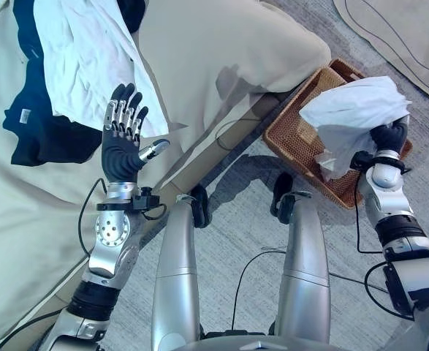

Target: Pick up clothes into the bucket

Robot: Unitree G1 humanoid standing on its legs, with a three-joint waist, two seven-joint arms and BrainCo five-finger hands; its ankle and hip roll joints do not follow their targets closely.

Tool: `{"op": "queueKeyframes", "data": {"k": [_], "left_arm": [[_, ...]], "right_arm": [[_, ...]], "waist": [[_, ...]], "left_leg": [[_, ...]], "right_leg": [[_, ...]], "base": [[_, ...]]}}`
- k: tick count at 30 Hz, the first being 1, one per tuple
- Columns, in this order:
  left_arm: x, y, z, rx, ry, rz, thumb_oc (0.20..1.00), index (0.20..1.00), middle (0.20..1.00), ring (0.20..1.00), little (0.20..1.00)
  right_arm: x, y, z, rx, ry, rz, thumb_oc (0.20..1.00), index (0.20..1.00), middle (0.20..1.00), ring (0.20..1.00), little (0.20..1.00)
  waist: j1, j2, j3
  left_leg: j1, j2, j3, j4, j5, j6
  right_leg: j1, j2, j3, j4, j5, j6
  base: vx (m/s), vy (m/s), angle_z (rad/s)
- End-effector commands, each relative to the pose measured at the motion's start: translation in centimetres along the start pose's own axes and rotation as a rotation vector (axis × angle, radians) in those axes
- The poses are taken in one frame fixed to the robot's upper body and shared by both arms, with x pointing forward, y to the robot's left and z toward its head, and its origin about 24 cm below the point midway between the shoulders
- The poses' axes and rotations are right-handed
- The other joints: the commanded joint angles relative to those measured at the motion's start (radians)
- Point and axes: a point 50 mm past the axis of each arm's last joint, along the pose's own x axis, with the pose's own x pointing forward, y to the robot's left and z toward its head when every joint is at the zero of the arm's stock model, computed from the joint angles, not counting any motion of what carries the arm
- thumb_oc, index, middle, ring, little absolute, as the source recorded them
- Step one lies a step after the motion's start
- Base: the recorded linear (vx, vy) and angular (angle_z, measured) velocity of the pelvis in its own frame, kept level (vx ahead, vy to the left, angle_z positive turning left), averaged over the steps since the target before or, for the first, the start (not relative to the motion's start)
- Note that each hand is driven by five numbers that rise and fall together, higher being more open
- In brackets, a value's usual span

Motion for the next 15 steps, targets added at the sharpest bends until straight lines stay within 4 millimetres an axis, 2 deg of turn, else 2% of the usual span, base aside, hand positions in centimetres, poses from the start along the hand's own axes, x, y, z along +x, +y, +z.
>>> {"op": "queueKeyframes", "data": {"k": [1,4,5,7,15], "left_arm": [[-0.1,-0.4,2.5,-0.073,-0.144,0.016,1.000,1.000,1.000,1.000,1.000],[0.0,-0.3,2.6,-0.081,-0.150,0.017,1.000,1.000,1.000,1.000,1.000],[0.0,-0.4,2.9,-0.090,-0.159,0.014,1.000,1.000,1.000,1.000,1.000],[-0.1,-0.2,3.0,-0.085,-0.159,0.021,1.000,1.000,1.000,1.000,1.000],[-0.1,-0.2,3.5,-0.117,-0.169,0.029,1.000,1.000,1.000,1.000,1.000]], "right_arm": [[0.9,-1.6,0.6,-0.100,-0.035,-0.022,0.200,0.200,0.200,0.200,0.200],[1.0,-1.9,-0.1,-0.147,0.001,-0.024,0.200,0.200,0.200,0.200,0.200],[1.1,-2.4,-0.6,-0.234,0.030,-0.028,0.200,0.200,0.200,0.200,0.200],[1.3,-2.6,-0.7,-0.290,0.039,-0.036,0.200,0.200,0.200,0.200,0.200],[2.4,-4.5,-0.5,-0.352,0.118,-0.116,0.200,0.200,0.200,0.200,0.200]], "waist": [[-0.007,0.039,-0.063],[-0.004,0.040,-0.063],[0.000,0.042,-0.059],[0.001,0.042,-0.057],[0.004,0.040,-0.049]], "left_leg": [[-0.059,-0.036,-0.028,0.019,-0.008,0.020],[-0.082,-0.039,-0.025,0.042,-0.012,0.019],[-0.103,-0.044,-0.025,0.067,-0.017,0.018],[-0.123,-0.045,-0.024,0.091,-0.021,0.019],[-0.170,-0.045,-0.013,0.148,-0.039,0.019]], "right_leg": [[0.008,0.010,0.038,0.018,-0.016,0.033],[-0.016,0.006,0.044,0.043,-0.022,0.033],[-0.037,0.004,0.050,0.067,-0.027,0.031],[-0.056,0.006,0.058,0.093,-0.034,0.029],[-0.115,0.012,0.081,0.154,-0.050,0.024]], "base": [[0.03,0.006,0.05],[0.03,0.010,0.08],[0.00,0.000,0.00],[0.03,0.000,0.07],[0.01,0.000,0.01]]}}
